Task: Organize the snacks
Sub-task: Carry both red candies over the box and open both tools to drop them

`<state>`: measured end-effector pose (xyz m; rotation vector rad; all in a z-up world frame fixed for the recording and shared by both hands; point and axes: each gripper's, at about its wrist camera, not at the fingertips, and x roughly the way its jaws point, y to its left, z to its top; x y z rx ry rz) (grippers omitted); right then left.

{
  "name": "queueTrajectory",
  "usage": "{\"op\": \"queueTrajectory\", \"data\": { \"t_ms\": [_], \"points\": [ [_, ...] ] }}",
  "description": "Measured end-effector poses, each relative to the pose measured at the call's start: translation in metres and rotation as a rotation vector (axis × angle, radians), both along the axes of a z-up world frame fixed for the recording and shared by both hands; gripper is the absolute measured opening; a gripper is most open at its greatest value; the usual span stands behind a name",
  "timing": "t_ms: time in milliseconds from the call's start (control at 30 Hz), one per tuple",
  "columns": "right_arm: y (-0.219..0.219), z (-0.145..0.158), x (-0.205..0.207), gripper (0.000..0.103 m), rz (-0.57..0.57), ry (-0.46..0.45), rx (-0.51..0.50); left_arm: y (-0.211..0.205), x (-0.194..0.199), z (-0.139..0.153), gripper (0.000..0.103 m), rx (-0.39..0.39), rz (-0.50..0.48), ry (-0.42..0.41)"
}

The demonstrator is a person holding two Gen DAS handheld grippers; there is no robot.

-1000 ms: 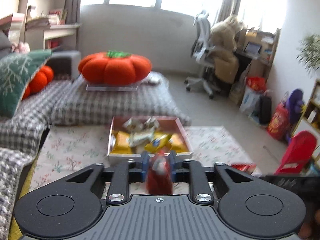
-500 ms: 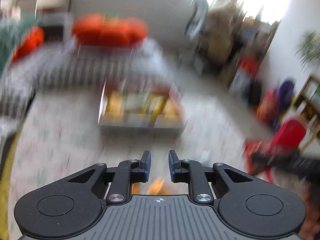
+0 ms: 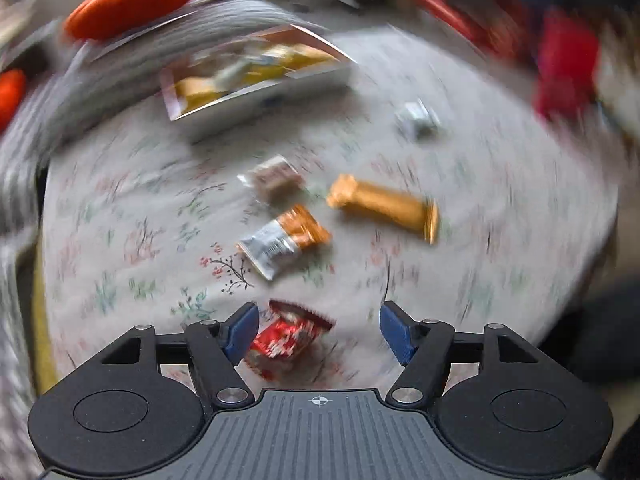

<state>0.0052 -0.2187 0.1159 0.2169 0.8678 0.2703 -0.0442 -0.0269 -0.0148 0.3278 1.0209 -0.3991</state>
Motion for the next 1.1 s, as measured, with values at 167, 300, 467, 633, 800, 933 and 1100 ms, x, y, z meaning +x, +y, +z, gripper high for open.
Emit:
{"op": "queueTrajectory", "data": {
  "t_ms": [167, 300, 467, 633, 800, 933, 1100],
  "points": [
    [0.004, -0.025, 0.02, 0.022, 0.035, 0.06, -0.018, -0.017, -0.001, -0.035, 0.066, 0.223, -0.18, 0.004],
    [0.005, -0.049, 0.046, 0.022, 0.054, 0.121, 0.008, -0.012, 0.024, -0.056, 0.024, 0.254, -0.159, 0.109],
    [0.008, -0.045, 0.096, 0.022, 0.055, 0.142, -0.01, 0.007, 0.062, -0.023, 0.023, 0.107, -0.066, 0.098],
    [0.009, -0.03, 0.142, 0.022, 0.082, 0.087, -0.038, 0.01, 0.127, 0.034, 0.023, -0.014, 0.072, -0.057],
    [-0.002, -0.048, 0.19, 0.022, 0.053, 0.094, -0.026, 0.004, 0.204, 0.058, 0.024, -0.109, 0.168, -0.174],
    [-0.001, -0.069, 0.217, 0.022, 0.061, 0.111, -0.01, 0.001, 0.262, 0.034, 0.024, -0.13, 0.209, -0.155],
    [0.016, -0.097, 0.234, 0.022, 0.126, 0.121, -0.026, 0.003, 0.296, -0.007, 0.024, -0.214, 0.228, -0.111]
  ]
}}
